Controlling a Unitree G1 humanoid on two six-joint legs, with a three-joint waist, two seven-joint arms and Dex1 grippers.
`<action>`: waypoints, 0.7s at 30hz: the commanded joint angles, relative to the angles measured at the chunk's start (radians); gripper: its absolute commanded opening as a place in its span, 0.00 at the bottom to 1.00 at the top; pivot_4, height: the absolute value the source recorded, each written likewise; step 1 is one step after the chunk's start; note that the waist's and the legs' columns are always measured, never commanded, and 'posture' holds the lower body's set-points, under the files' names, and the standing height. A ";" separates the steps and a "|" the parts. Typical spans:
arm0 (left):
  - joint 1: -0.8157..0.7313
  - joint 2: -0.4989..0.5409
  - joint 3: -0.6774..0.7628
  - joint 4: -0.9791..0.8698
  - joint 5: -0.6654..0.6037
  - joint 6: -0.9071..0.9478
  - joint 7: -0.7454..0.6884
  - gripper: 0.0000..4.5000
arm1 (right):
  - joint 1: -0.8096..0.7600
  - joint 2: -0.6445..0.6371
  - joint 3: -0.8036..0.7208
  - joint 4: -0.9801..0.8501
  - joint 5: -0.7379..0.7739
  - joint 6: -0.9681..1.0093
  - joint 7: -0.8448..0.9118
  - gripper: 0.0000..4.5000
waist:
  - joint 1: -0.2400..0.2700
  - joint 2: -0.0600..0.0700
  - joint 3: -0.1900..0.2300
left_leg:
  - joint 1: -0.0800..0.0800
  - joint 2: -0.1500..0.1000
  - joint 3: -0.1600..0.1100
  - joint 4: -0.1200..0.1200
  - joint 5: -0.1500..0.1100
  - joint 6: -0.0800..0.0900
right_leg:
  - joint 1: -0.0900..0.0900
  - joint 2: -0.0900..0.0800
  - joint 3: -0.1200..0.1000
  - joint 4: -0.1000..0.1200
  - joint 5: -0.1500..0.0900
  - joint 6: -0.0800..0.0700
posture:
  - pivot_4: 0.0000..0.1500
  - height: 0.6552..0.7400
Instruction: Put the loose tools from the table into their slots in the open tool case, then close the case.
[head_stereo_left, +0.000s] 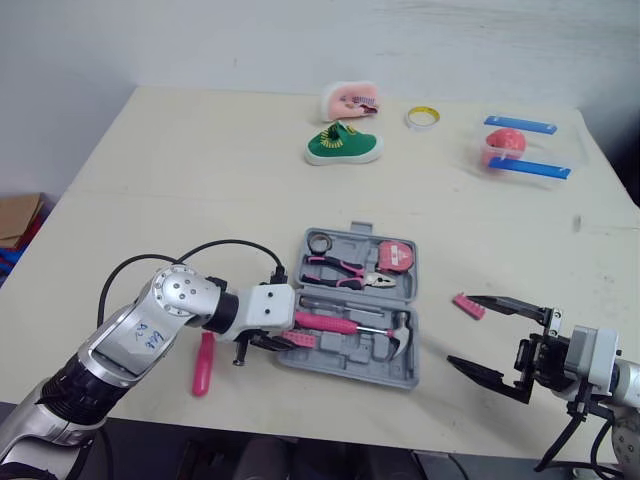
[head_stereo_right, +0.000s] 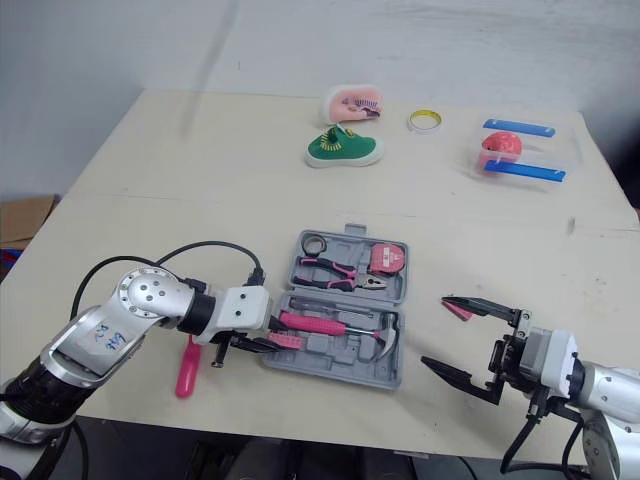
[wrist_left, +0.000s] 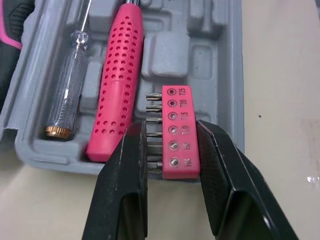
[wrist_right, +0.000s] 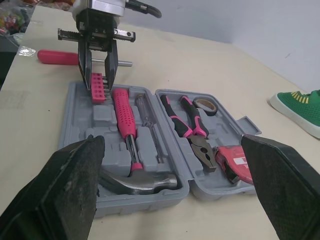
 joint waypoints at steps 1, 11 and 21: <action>-0.018 0.007 -0.023 -0.036 0.039 0.005 -0.005 0.16 | 0.014 -0.007 -0.014 -0.054 0.022 0.015 -0.008 1.00 | 0.001 0.000 0.000 | 0.000 0.000 0.000 0.000 0.000 0.000 | 0.000 0.000 0.000 0.000 0.000 0.000 | 1.00 1.00; -0.057 -0.080 -0.078 0.016 0.136 0.015 0.050 0.16 | 0.016 0.000 -0.007 -0.066 0.014 0.022 -0.015 1.00 | 0.015 0.000 0.000 | 0.000 0.000 0.000 0.001 0.000 0.000 | 0.000 0.000 0.000 0.000 0.000 0.000 | 1.00 1.00; -0.012 -0.086 -0.049 -0.020 0.123 -0.034 0.039 0.38 | 0.019 0.000 -0.003 -0.069 0.019 0.026 -0.012 1.00 | 0.022 0.000 0.000 | 0.000 0.000 0.000 0.001 0.000 0.000 | 0.000 0.000 0.000 0.000 0.000 0.000 | 1.00 1.00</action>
